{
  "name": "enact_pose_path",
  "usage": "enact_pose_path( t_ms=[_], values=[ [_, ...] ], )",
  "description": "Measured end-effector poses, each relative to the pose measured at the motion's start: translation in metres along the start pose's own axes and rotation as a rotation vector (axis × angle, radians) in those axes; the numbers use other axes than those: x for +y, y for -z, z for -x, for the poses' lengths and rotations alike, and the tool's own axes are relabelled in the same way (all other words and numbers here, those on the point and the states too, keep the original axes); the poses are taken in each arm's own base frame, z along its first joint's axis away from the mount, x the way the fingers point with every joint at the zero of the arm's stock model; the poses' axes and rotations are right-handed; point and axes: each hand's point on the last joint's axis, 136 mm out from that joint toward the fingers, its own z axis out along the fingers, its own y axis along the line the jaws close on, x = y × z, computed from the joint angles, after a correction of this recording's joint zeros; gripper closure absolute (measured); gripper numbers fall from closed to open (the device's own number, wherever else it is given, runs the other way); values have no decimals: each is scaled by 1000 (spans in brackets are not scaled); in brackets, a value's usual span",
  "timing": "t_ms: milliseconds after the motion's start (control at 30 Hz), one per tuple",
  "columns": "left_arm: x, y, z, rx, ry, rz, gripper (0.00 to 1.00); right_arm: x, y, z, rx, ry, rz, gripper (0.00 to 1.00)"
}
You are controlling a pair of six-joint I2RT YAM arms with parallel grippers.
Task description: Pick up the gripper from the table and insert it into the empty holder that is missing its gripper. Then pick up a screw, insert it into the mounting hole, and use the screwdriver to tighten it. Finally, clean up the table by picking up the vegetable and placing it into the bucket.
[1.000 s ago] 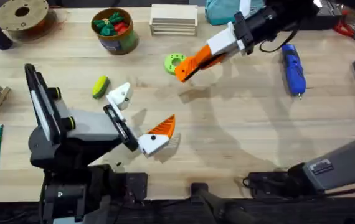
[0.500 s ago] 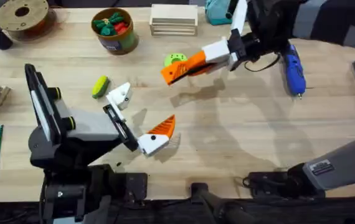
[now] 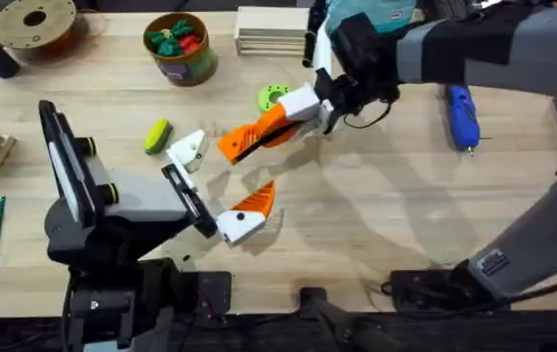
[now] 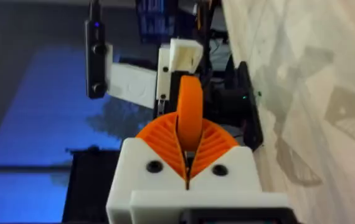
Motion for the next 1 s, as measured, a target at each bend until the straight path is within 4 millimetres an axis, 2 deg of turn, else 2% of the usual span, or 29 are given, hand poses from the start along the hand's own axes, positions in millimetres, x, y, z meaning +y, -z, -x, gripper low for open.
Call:
enact_pose_path(
  t_ms=[200,467,1000],
  values=[
    [0,0,0,0,0,0,15,4,-3,-1,12,-14,21,993],
    [0,0,0,0,0,0,15,8,-18,0,50,48,31,993],
    [0,0,0,0,0,0,15,5,-29,3,74,36,26,993]
  ],
)
